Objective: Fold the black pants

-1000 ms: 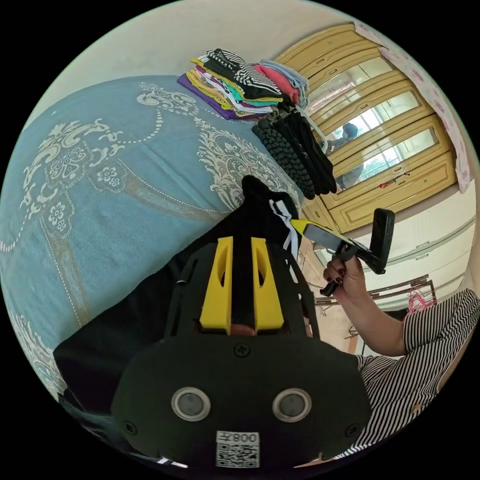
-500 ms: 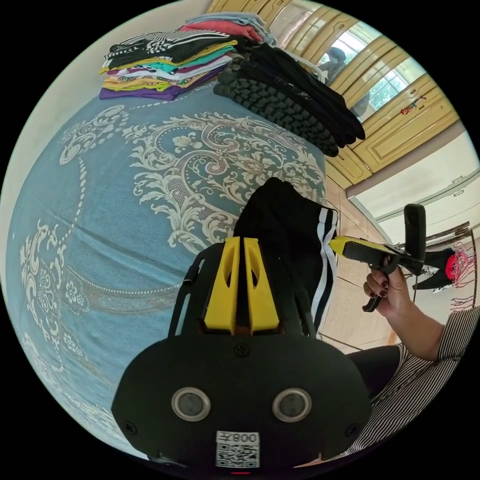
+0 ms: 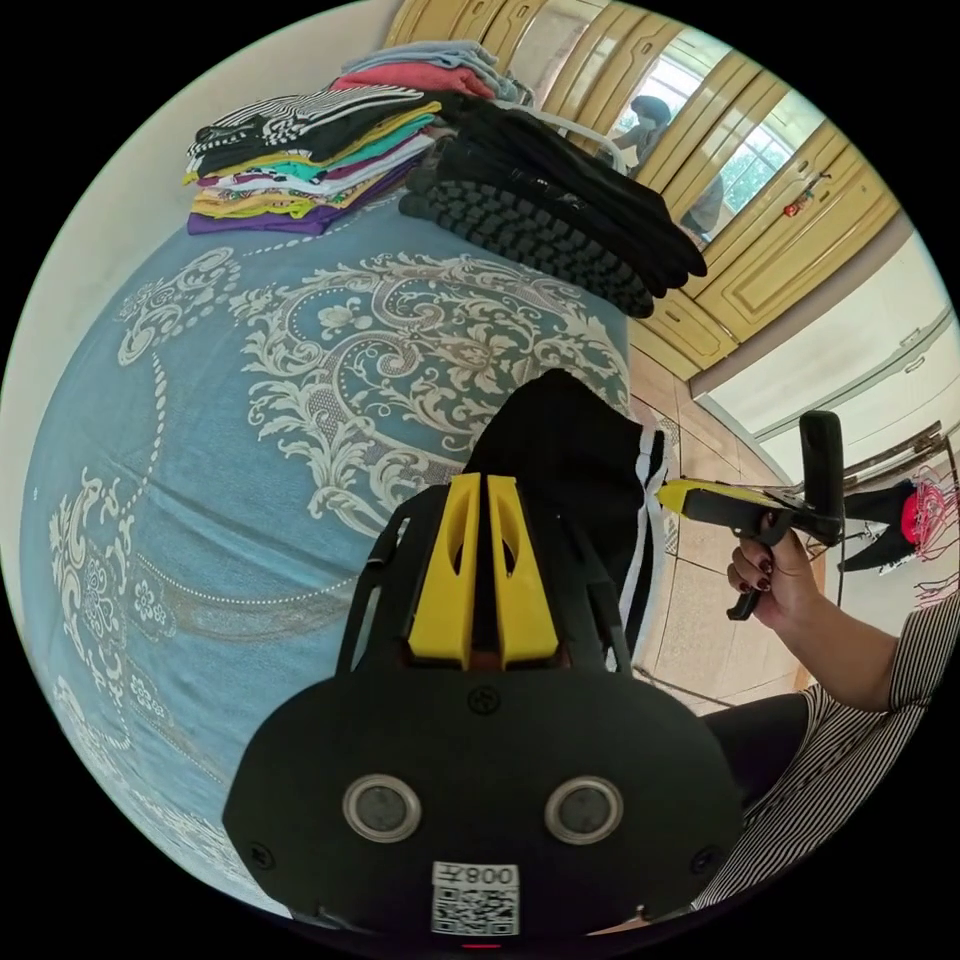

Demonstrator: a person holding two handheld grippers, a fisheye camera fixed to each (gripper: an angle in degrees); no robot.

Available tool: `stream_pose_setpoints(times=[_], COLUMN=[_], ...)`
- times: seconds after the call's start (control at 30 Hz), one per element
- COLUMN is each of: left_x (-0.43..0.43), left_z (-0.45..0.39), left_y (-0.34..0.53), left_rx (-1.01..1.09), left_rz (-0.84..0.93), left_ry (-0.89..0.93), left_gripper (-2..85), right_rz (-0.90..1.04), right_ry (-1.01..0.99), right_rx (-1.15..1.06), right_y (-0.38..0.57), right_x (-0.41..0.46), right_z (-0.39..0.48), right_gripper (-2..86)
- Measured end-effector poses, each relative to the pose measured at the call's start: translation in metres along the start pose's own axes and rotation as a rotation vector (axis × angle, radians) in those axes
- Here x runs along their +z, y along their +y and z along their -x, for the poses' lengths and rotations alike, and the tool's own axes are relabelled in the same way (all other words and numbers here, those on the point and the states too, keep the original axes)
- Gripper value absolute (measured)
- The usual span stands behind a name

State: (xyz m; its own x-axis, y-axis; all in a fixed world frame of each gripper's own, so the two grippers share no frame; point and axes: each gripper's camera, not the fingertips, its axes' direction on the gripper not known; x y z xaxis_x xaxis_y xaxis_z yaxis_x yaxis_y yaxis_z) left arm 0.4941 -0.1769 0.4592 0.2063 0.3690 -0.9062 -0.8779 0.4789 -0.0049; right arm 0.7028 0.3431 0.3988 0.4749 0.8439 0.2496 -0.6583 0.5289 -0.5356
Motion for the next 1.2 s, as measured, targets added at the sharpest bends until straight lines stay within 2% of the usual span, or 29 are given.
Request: stream_pose_setpoints(times=[0.07, 0.2, 0.33, 0.43, 0.53, 0.67, 0.8, 1.03, 1.1, 1.2], left_x=[-0.009, -0.037, -0.051, -0.045, -0.063, -0.110, -0.164, -0.240, -0.256, -0.273], left_z=[-0.001, -0.004, -0.009, -0.011, -0.009, -0.009, 0.007, 0.061, 0.074, 0.095], left_y=[0.007, 0.026, 0.044, 0.054, 0.069, 0.109, 0.202, 0.359, 0.382, 0.408], left_rx=[-0.007, -0.024, -0.043, -0.042, -0.080, -0.127, -0.313, -0.683, -0.732, -0.744], left_rz=[-0.033, -0.116, -0.139, -0.049, -0.073, -0.192, -0.281, -0.220, -0.219, -0.171], left_ry=[0.005, -0.003, 0.013, -0.044, -0.029, -0.025, -0.080, -0.229, -0.262, -0.225], left_gripper=[2.0, 2.4, 2.0, 1.3, 1.0, 0.7, 1.0, 5.5, 6.3, 7.7], right_rz=[-0.008, -0.087, -0.178, -0.071, 0.080, 0.035, -0.034, -0.078, -0.050, 0.111], right_ry=[-0.077, -0.087, 0.012, 0.079, 0.250, 0.216, 0.277, 0.168, 0.084, -0.090], right_rx=[0.060, 0.119, -0.003, -0.174, -0.253, -0.194, -0.199, -0.237, -0.296, -0.449], right_y=[0.000, 0.002, -0.006, -0.024, -0.040, -0.039, -0.030, -0.032, -0.036, -0.043], right_x=[0.002, -0.010, -0.024, 0.003, 0.051, 0.049, 0.040, 0.042, 0.053, 0.097], right_z=[-0.010, -0.010, 0.032, 0.072, 0.086, 0.101, 0.124, 0.170, 0.193, 0.245], right_gripper=[0.8, 0.7, 0.2, 0.0, 0.0, 0.0, 0.0, 0.2, 0.5, 1.3])
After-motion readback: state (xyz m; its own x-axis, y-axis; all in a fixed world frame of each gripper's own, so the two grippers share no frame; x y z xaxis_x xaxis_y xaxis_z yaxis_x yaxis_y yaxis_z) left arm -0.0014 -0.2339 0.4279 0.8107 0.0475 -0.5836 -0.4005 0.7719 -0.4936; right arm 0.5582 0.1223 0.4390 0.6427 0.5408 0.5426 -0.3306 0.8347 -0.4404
